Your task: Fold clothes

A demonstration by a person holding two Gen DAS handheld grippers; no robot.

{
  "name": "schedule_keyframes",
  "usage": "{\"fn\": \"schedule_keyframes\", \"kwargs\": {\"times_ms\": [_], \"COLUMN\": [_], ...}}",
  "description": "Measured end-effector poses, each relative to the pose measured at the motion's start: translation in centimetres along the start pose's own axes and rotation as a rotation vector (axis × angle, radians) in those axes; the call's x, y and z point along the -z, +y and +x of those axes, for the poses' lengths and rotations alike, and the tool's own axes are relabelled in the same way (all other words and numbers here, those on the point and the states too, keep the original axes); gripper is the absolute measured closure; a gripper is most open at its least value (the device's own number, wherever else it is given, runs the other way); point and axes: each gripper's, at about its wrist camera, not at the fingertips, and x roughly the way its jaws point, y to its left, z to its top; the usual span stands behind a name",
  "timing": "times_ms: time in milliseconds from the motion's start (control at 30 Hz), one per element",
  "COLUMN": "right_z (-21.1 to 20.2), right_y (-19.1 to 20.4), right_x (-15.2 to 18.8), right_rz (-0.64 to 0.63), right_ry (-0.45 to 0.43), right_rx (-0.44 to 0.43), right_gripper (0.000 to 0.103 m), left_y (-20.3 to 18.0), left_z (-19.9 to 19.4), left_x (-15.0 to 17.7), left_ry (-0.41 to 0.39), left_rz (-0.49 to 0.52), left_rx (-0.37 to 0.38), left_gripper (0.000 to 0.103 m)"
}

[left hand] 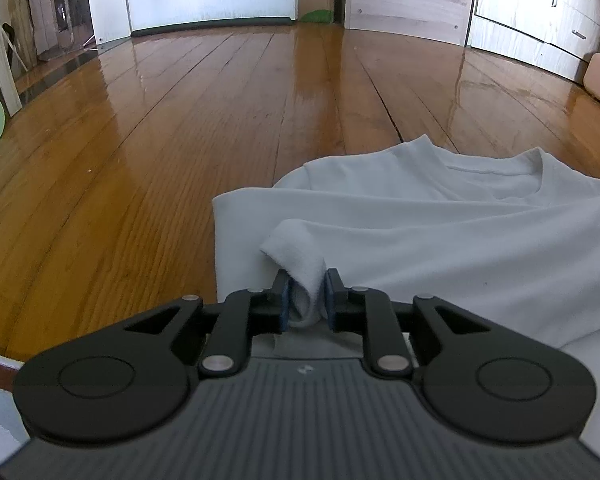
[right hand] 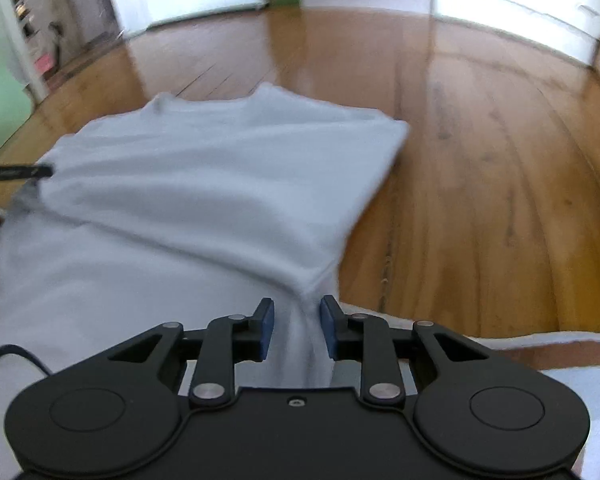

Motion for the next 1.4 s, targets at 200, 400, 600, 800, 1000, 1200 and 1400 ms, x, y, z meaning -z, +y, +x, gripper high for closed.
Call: {"fn": "schedule_keyframes", "kwargs": {"times_ms": [200, 400, 600, 800, 1000, 1200, 1400], "right_z": [0.2, -0.4, 0.5, 0.7, -0.3, -4.0, -9.2], "right_y": [-0.2, -1.1, -2.1, -2.1, -1.1, -0.5, 0.1], "right_x": [0.3, 0.0, 0.2, -0.3, -0.9, 2.1, 8.3], "right_rz": [0.089, 0.208, 0.340, 0.326, 0.267, 0.238, 0.307], "right_ry": [-0.020, -0.018, -0.036, -0.019, 0.045, 0.139, 0.143], "right_rx": [0.049, 0.046, 0.030, 0.032, 0.042, -0.030, -0.105], "right_gripper": [0.085, 0.085, 0.087, 0.088, 0.071, 0.059, 0.059], "left_y": [3.6, 6.5, 2.4, 3.2, 8.3, 1.8, 1.2], "left_z": [-3.2, -4.3, -1.7, -5.2, -7.8, -8.7, -13.1], "left_x": [-1.9, -1.3, 0.4, -0.8, -0.4, 3.0, 6.6], "left_ry": [-0.029, 0.010, 0.148, 0.014, 0.135, 0.225, 0.242], "left_rz": [-0.059, -0.183, 0.056, 0.184, -0.270, 0.043, -0.011], "left_rx": [-0.113, 0.200, 0.032, -0.327, -0.021, -0.134, -0.030], "left_gripper": [0.054, 0.053, 0.059, 0.078, 0.052, 0.048, 0.024]}}
